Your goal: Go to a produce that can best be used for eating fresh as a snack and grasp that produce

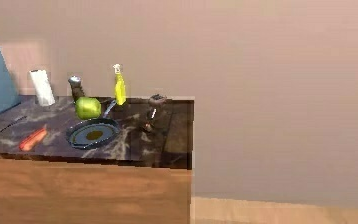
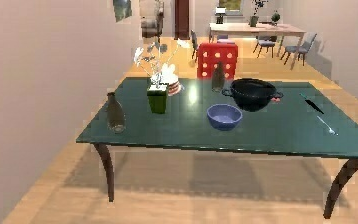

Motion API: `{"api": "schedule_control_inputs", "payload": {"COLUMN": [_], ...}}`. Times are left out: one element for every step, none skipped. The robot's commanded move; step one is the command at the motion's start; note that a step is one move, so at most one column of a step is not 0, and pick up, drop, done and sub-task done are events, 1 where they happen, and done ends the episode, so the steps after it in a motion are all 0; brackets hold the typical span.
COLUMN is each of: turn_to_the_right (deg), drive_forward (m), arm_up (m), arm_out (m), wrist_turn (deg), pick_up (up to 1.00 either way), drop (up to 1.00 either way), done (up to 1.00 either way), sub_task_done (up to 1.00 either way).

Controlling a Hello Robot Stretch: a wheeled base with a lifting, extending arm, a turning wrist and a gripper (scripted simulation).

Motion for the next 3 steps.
{"api": "schedule_control_inputs", "payload": {"turn_to_the_right": [0.0, -45.0, -45.0], "drive_forward": [0.4, 0.0, 0.0], "arm_up": [0.0, 0.0, 0.0], "arm_out": [0.0, 0.0, 0.0], "wrist_turn": [0.0, 0.0, 0.0], "pick_up": [0.0, 0.0, 0.0], "drop": [0.0, 0.0, 0.0], "done": [0.0, 0.0, 0.0], "sub_task_done": [0.0, 0.0, 0.0]}}
